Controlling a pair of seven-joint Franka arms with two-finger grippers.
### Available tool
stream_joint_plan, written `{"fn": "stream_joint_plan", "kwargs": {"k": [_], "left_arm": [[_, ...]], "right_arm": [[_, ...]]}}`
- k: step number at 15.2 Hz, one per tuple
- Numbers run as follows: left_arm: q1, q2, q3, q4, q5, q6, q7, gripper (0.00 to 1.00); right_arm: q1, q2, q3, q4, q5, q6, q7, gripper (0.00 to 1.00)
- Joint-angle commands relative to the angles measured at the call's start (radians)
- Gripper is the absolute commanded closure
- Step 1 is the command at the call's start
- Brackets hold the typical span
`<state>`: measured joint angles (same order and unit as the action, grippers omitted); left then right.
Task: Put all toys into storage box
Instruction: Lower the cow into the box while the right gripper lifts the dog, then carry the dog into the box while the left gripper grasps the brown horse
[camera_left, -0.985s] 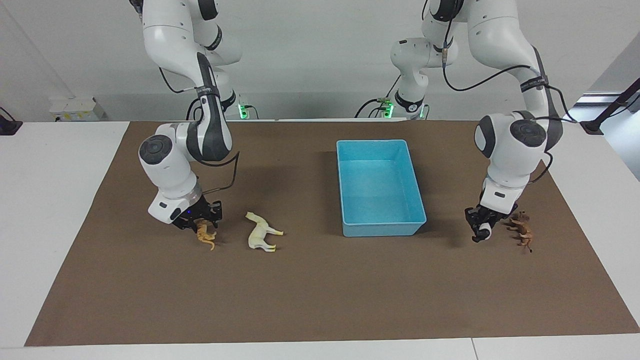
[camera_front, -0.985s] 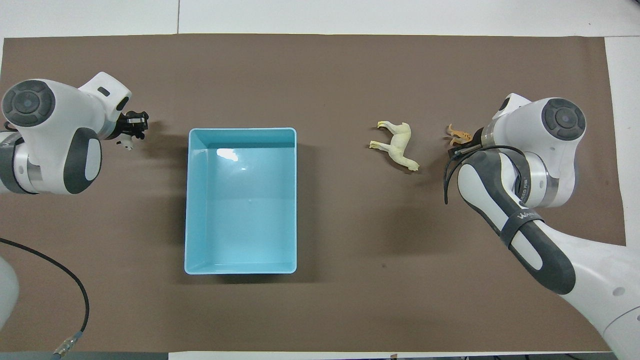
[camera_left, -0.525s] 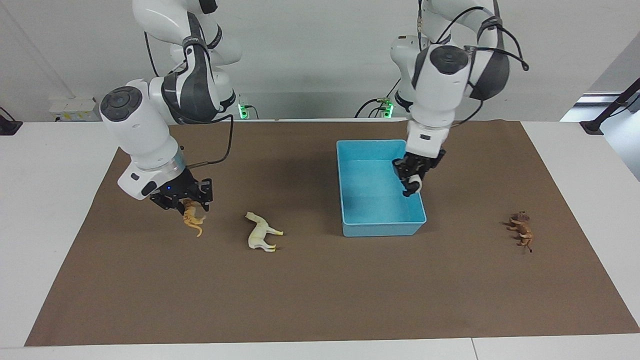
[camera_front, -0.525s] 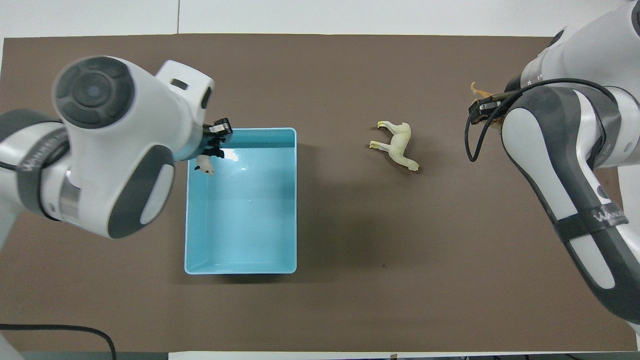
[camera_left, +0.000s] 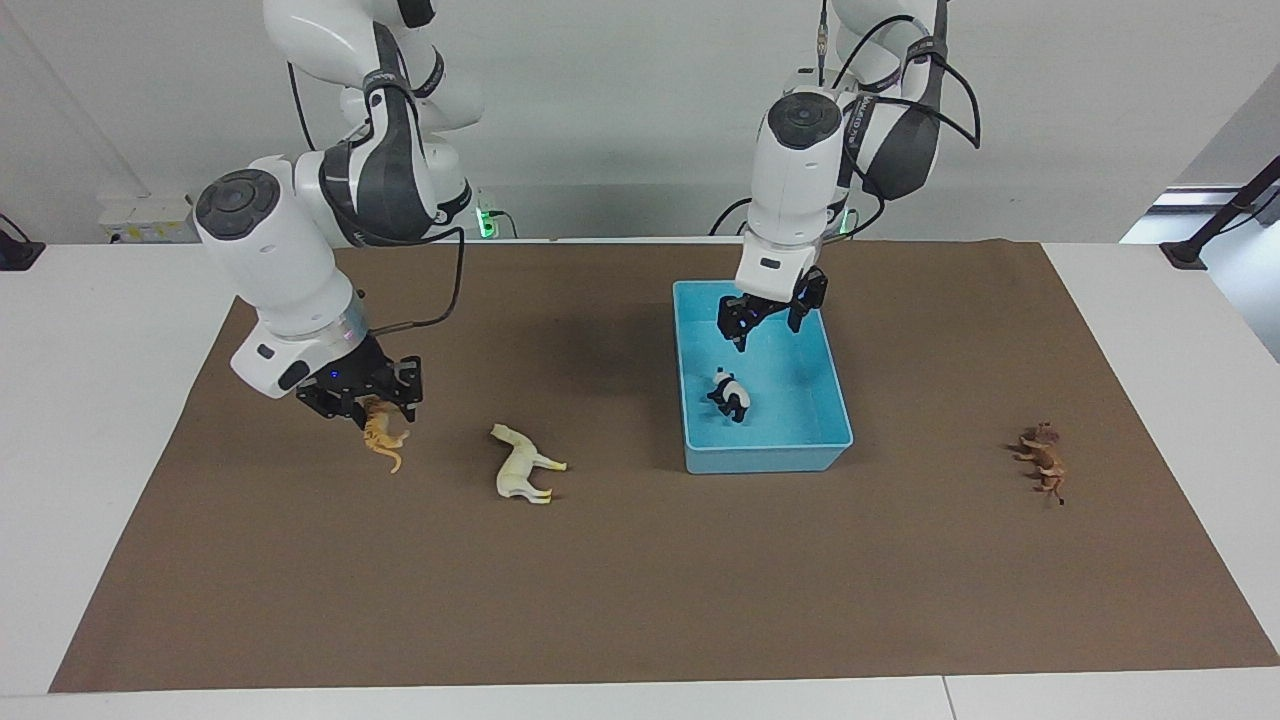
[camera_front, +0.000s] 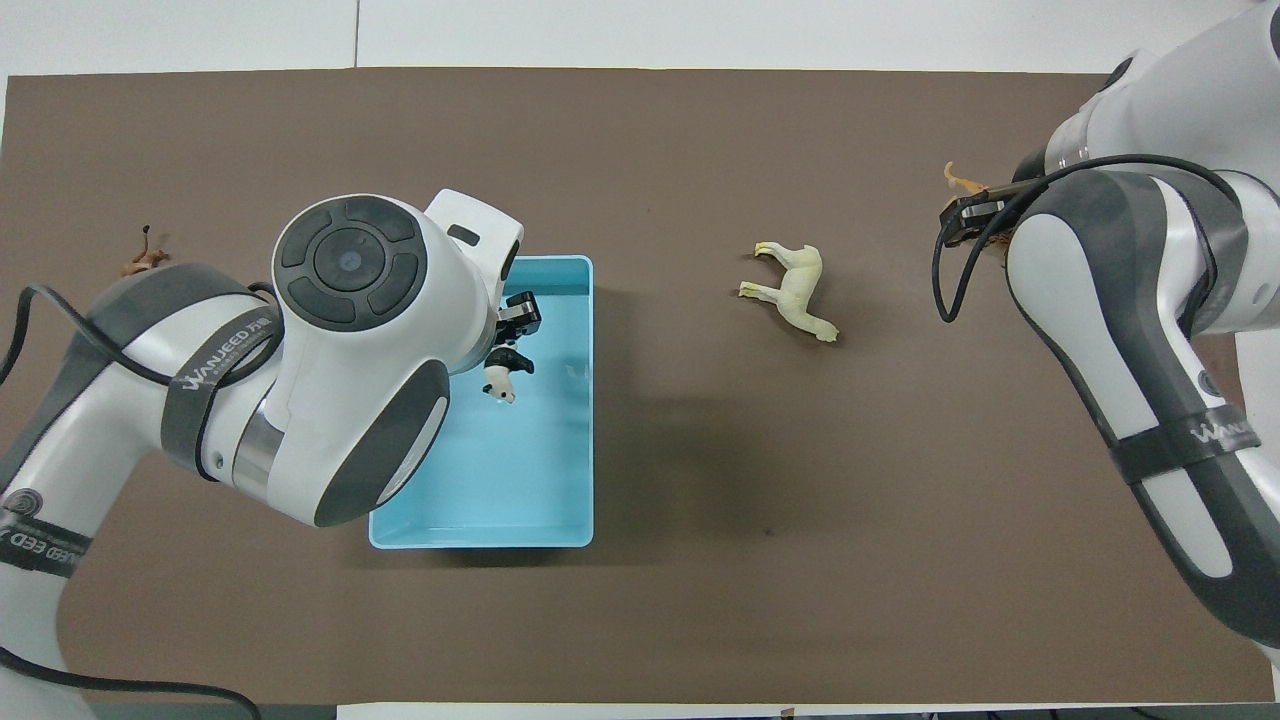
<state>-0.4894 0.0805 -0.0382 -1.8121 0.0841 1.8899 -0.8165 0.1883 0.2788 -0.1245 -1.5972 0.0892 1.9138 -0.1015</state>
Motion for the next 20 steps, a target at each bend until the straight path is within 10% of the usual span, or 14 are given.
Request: {"fn": "stream_joint_plan", "kwargs": {"k": [1, 11, 20], "left_arm": [[0.059, -0.038, 0.017, -0.027, -0.003, -0.012, 0.136, 0.00], [0.642, 0.060, 0.014, -0.039, -0.006, 0.234, 1.093, 0.00], [0.738, 0.271, 0.017, -0.110, -0.007, 0.592, 1.186, 0.00]], "right_arm": [[0.005, 0.000, 0.011, 0.013, 0.015, -0.015, 0.063, 1.00], [0.465, 0.163, 0.005, 0.374, -0.009, -0.093, 0.778, 1.00], [0.694, 0.385, 0.013, 0.467, -0.071, 0.042, 1.022, 1.00]]}}
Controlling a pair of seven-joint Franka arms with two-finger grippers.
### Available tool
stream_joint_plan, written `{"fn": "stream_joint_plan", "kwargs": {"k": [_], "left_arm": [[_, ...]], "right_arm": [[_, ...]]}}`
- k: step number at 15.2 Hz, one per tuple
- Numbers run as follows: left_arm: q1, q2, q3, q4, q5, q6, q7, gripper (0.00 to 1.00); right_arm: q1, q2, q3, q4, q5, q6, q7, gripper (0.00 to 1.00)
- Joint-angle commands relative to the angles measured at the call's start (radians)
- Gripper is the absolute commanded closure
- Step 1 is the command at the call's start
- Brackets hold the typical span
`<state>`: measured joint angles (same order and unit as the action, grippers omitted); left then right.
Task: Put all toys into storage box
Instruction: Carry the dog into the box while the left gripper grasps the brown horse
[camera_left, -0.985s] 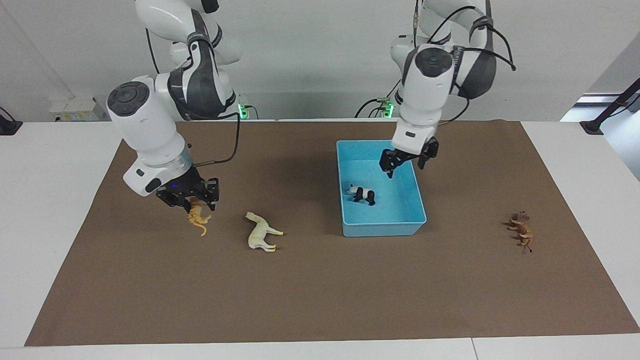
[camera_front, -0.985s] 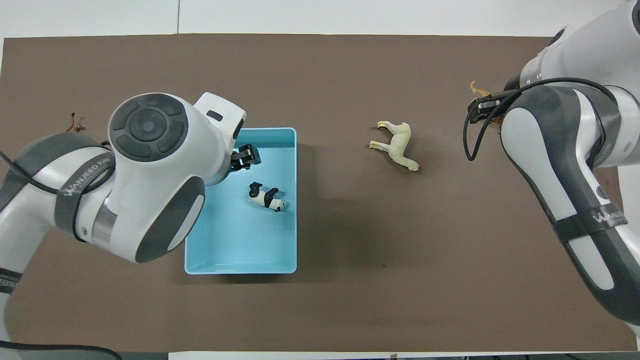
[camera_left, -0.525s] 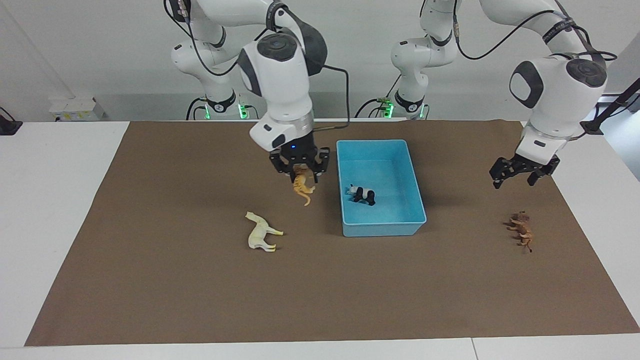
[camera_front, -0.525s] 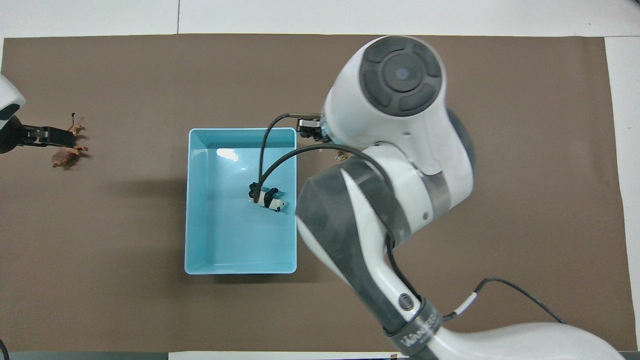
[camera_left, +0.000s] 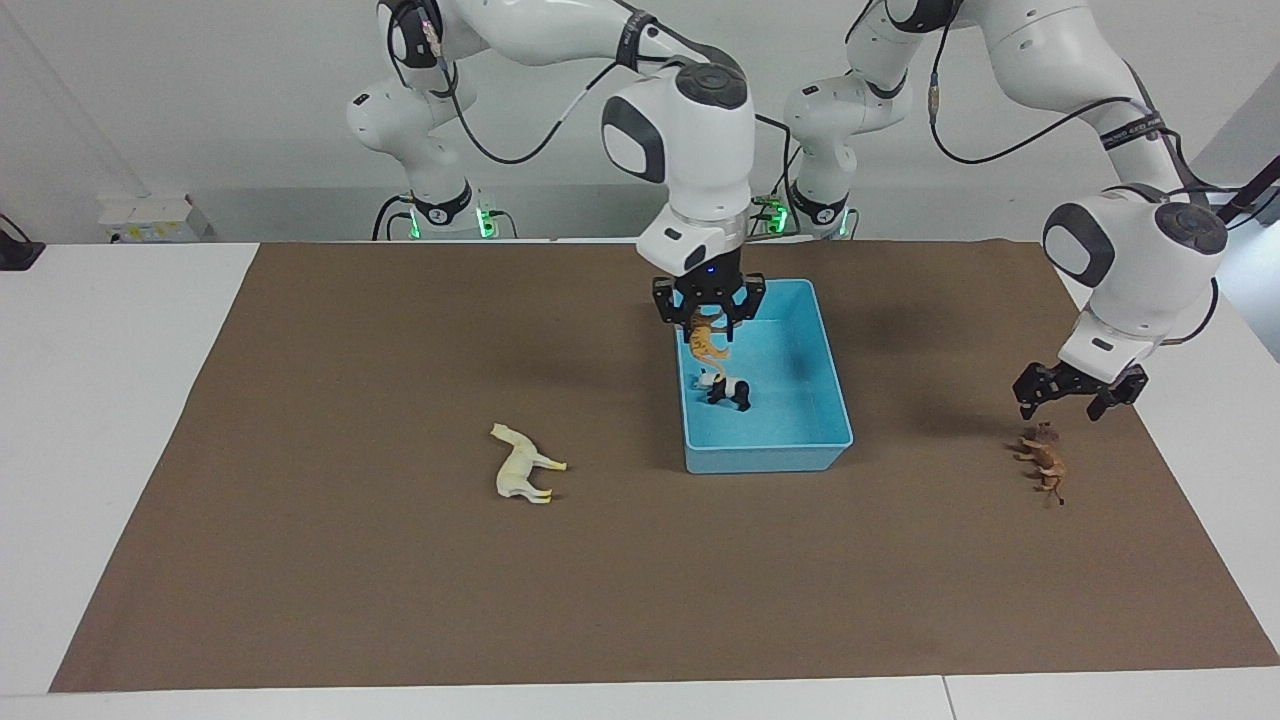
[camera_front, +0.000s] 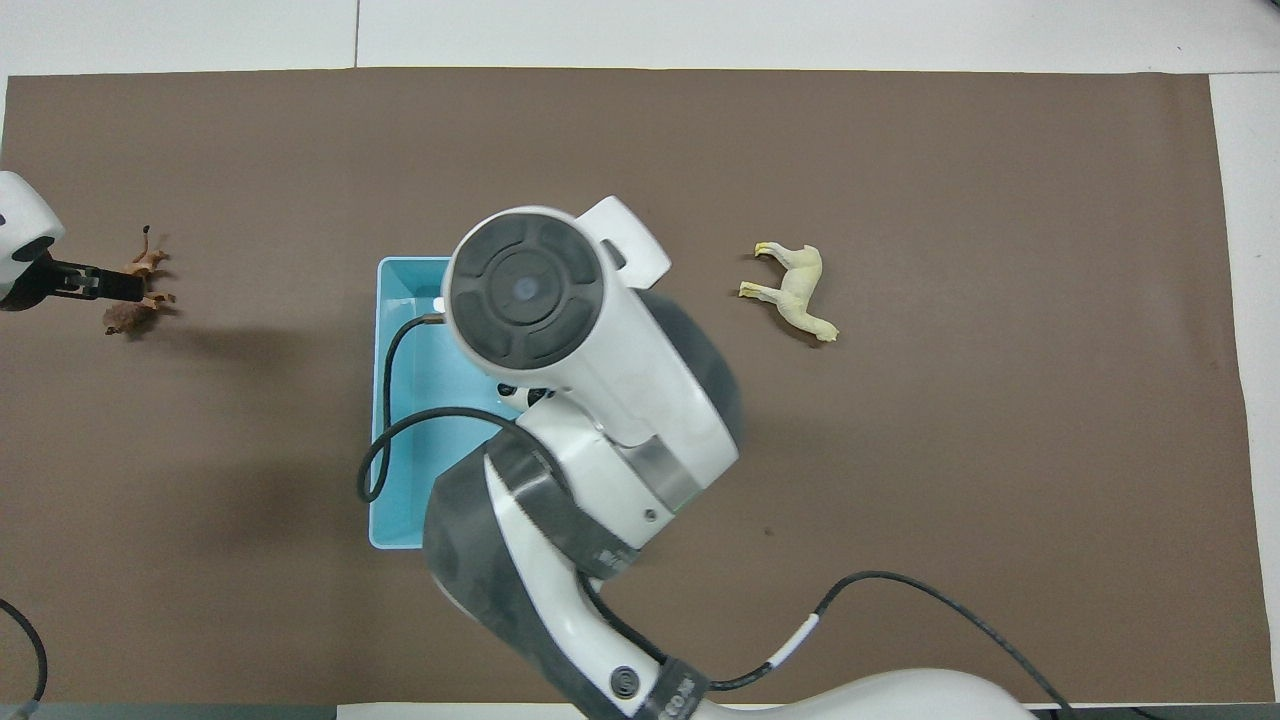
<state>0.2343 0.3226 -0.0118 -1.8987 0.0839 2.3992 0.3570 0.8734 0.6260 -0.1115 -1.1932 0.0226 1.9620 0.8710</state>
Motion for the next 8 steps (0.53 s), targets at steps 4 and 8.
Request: {"fn": "stream_joint_plan", "kwargs": {"k": [4, 8], "left_arm": [[0.037, 0.064, -0.010, -0.034, -0.007, 0.155, 0.013, 0.00], [0.040, 0.079, -0.010, -0.066, -0.007, 0.205, 0.011, 0.00]], "right_arm": [[0.016, 0.031, 0.001, 0.063, -0.003, -0.058, 0.133, 0.00], [-0.014, -0.018, -0.022, 0.066, -0.006, -0.185, 0.135, 0.00]]}}
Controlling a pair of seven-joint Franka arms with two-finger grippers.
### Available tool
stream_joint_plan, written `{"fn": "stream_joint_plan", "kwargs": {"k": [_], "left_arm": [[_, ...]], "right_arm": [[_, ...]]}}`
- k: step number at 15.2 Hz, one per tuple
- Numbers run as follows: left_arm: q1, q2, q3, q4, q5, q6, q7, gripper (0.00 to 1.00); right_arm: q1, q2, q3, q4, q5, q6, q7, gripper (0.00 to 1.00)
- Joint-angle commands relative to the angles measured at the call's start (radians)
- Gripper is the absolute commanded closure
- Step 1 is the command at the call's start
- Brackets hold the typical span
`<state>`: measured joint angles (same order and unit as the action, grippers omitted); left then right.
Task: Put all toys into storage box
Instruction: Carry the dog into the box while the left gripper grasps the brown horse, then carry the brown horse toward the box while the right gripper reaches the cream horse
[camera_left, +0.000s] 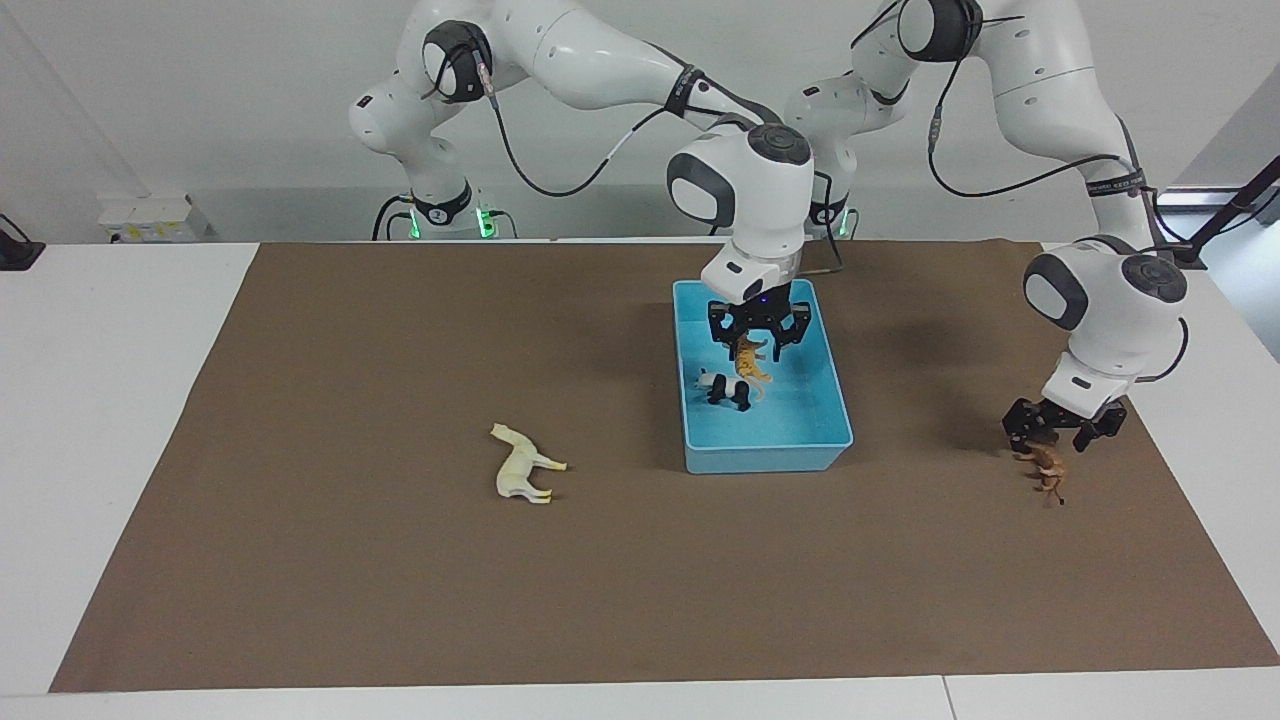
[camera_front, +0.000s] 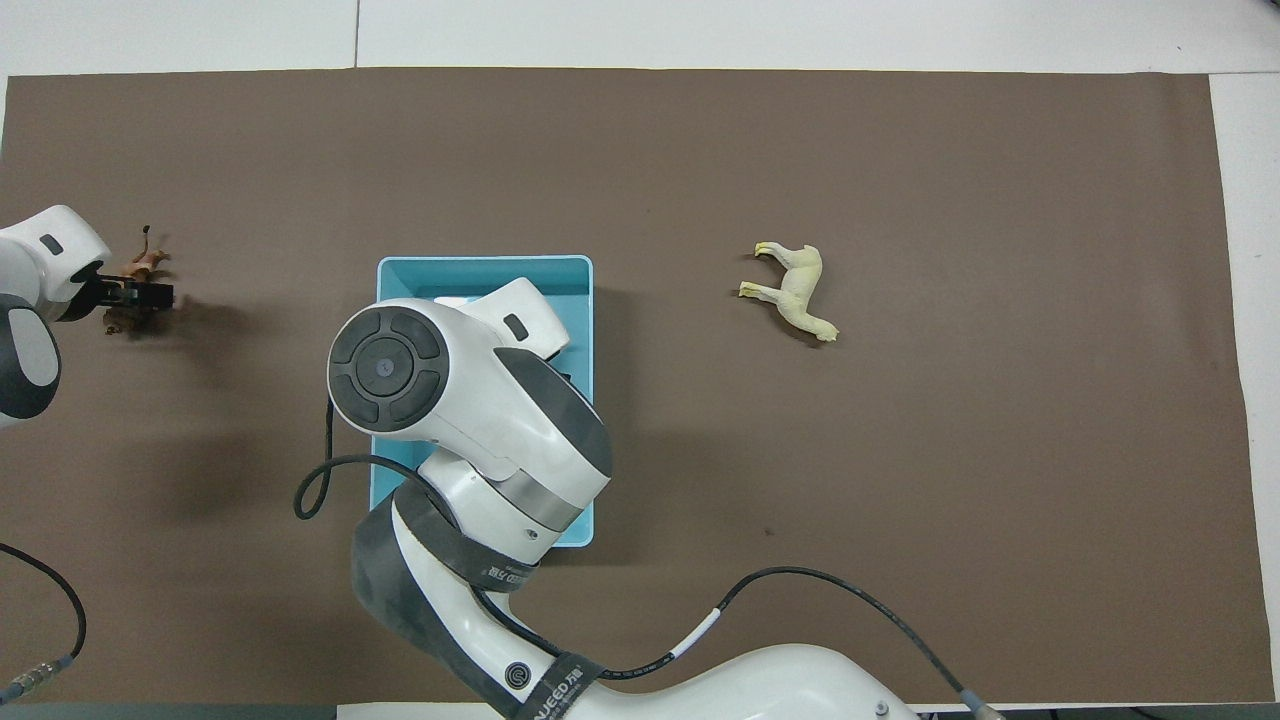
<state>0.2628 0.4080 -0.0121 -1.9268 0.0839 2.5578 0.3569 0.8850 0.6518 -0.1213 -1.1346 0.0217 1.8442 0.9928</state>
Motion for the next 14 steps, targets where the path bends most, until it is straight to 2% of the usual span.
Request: {"fn": "stream_joint_plan", "kwargs": {"k": [1, 3, 4, 5, 6, 7, 9, 10, 14], "left_arm": [[0.012, -0.008, -0.009, -0.052, -0.007, 0.059, 0.010, 0.00], [0.010, -0.012, -0.009, -0.083, -0.007, 0.088, -0.004, 0.00], [0.010, -0.014, -0.009, -0.098, -0.007, 0.107, -0.013, 0.13], [0.010, -0.015, -0.009, -0.107, -0.007, 0.113, -0.018, 0.34], [0.009, -0.017, -0.011, -0.107, -0.007, 0.105, -0.029, 0.70], [0.009, -0.017, -0.011, -0.101, -0.007, 0.096, -0.039, 1.00], [0.007, -0.017, -0.012, -0.080, -0.007, 0.058, -0.070, 1.00], [0.004, -0.017, -0.012, -0.055, -0.007, 0.017, -0.078, 1.00], [0.001, -0.049, -0.014, 0.087, -0.007, -0.235, -0.078, 1.00]], "right_arm": [[-0.061, -0.079, -0.023, 0.006, -0.006, -0.095, 0.000, 0.00], [-0.136, -0.109, -0.027, 0.003, -0.011, -0.120, -0.087, 0.00], [-0.161, -0.115, -0.031, -0.005, -0.012, -0.131, -0.130, 0.00], [-0.194, -0.118, -0.035, -0.019, -0.014, -0.138, -0.170, 0.00], [-0.231, -0.121, -0.041, -0.039, -0.012, -0.131, -0.187, 0.00], [-0.272, -0.123, -0.044, -0.049, -0.012, -0.125, -0.195, 0.00], [-0.342, -0.142, -0.043, -0.107, -0.008, -0.085, -0.239, 0.00], [-0.363, -0.162, -0.043, -0.169, 0.001, -0.038, -0.255, 0.00], [-0.399, -0.242, -0.044, -0.500, 0.001, 0.252, -0.335, 0.00]]}}
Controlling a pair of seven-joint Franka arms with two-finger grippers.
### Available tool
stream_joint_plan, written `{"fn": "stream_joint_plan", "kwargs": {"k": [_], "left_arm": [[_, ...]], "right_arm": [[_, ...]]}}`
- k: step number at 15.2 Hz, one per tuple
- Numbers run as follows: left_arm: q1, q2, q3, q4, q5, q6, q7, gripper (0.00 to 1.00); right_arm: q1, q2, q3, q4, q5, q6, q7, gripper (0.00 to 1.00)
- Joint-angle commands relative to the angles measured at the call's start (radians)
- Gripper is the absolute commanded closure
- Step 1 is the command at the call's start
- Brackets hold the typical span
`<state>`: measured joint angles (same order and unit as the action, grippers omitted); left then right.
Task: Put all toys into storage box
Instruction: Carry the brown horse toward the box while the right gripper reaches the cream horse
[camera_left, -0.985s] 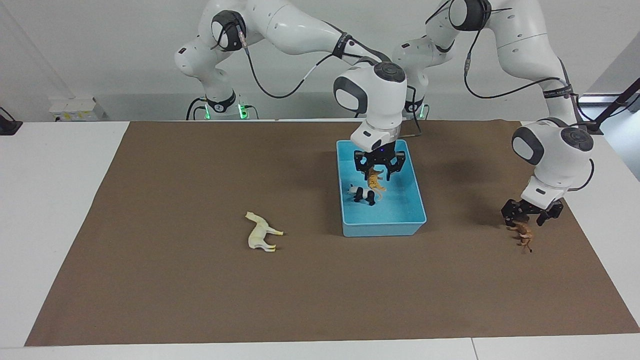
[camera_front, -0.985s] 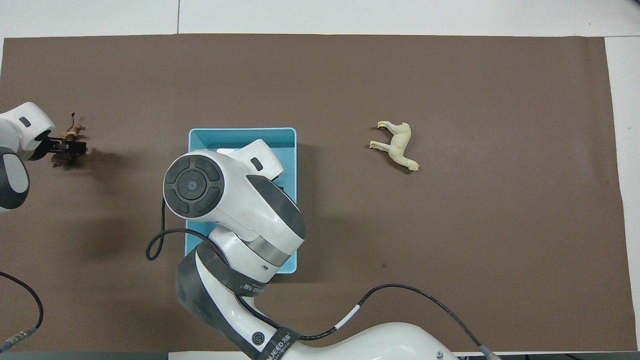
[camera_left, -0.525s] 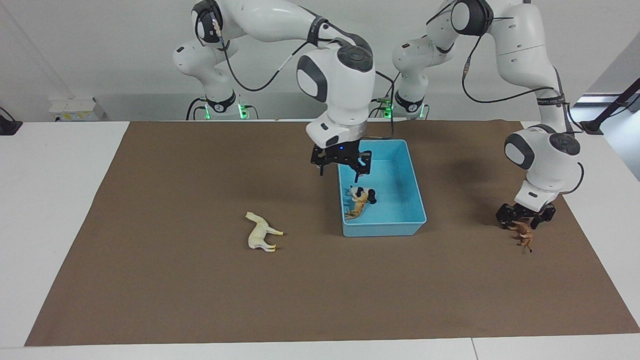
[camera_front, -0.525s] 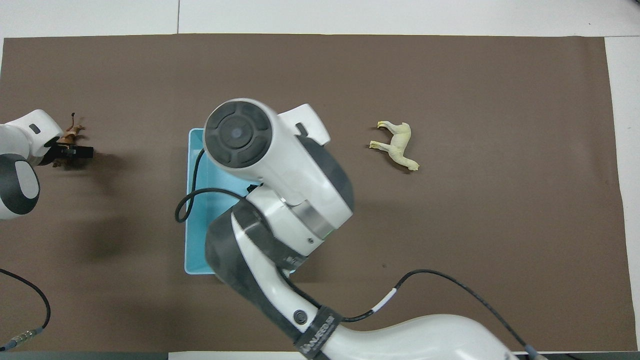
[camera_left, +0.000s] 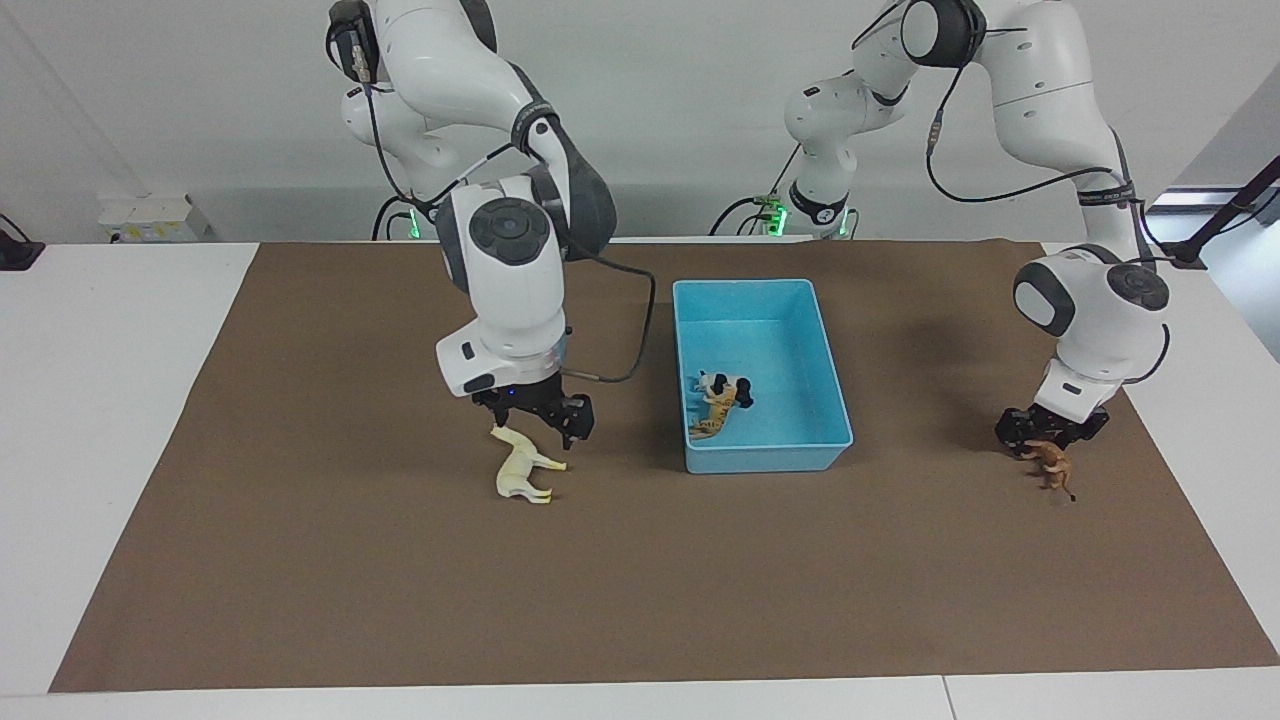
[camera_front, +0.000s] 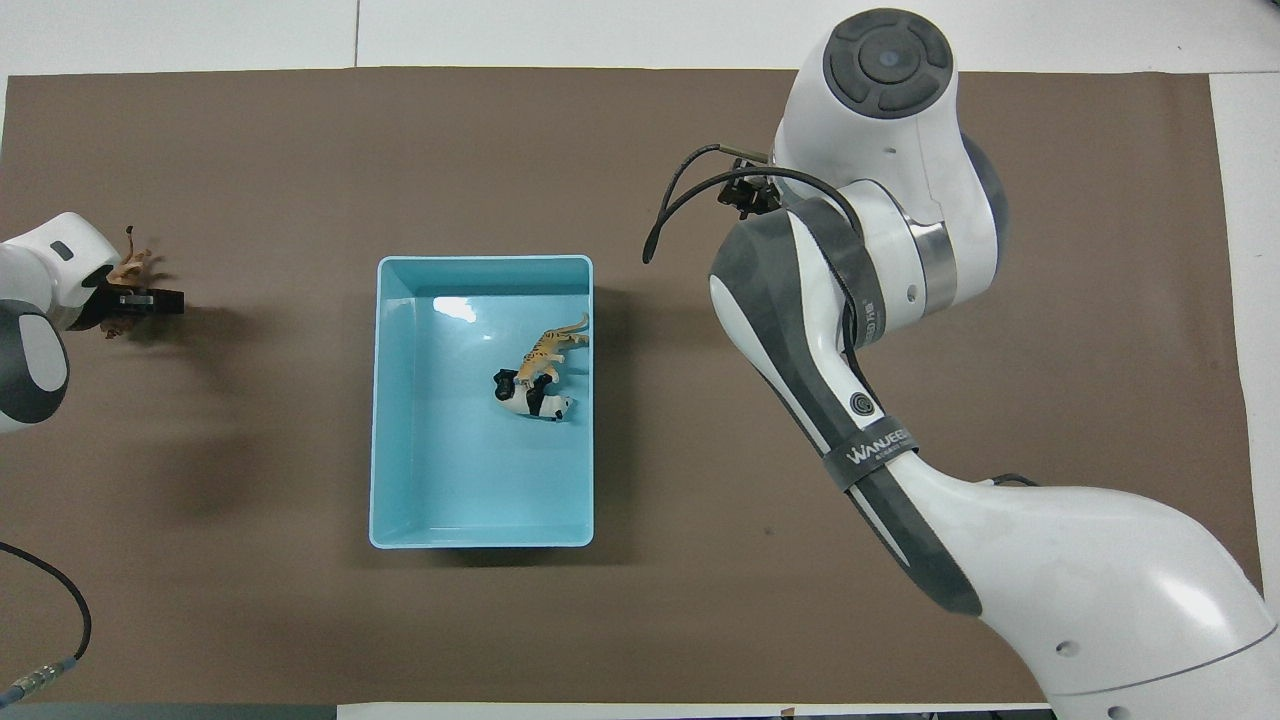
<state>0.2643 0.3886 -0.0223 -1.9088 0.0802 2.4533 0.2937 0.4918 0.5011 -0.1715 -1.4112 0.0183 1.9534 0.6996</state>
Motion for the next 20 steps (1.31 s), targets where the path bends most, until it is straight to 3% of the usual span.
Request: {"fn": "stream_joint_plan", "kwargs": {"k": [1, 5, 8, 12, 16, 18, 19, 20], "left_arm": [[0.000, -0.036, -0.004, 0.100, -0.004, -0.176, -0.014, 1.00], [-0.042, -0.137, -0.008, 0.137, -0.074, -0.298, -0.136, 1.00], [-0.179, -0.238, -0.007, 0.137, -0.073, -0.422, -0.392, 1.00], [-0.402, -0.310, -0.008, 0.140, -0.073, -0.545, -0.730, 1.00], [-0.626, -0.344, -0.010, 0.077, -0.071, -0.533, -0.996, 1.00], [-0.666, -0.369, -0.011, 0.033, -0.071, -0.511, -1.007, 1.00], [-0.666, -0.373, -0.013, 0.024, -0.071, -0.510, -1.004, 0.61], [-0.669, -0.376, -0.016, 0.016, -0.071, -0.508, -1.007, 0.06]], "right_arm": [[-0.024, -0.088, 0.006, -0.259, 0.005, 0.186, -0.049, 0.00], [-0.033, -0.070, 0.006, -0.322, 0.003, 0.260, -0.132, 0.00], [-0.032, -0.041, 0.006, -0.324, 0.003, 0.298, -0.131, 0.00], [-0.038, -0.021, 0.006, -0.324, 0.005, 0.335, -0.127, 0.00], [-0.052, -0.024, 0.006, -0.367, 0.003, 0.397, -0.134, 0.00], [-0.053, -0.027, 0.006, -0.388, 0.005, 0.429, -0.135, 0.00], [-0.055, -0.027, 0.006, -0.399, 0.005, 0.450, -0.135, 0.00], [-0.056, -0.029, 0.006, -0.411, 0.005, 0.464, -0.135, 0.00]]}}
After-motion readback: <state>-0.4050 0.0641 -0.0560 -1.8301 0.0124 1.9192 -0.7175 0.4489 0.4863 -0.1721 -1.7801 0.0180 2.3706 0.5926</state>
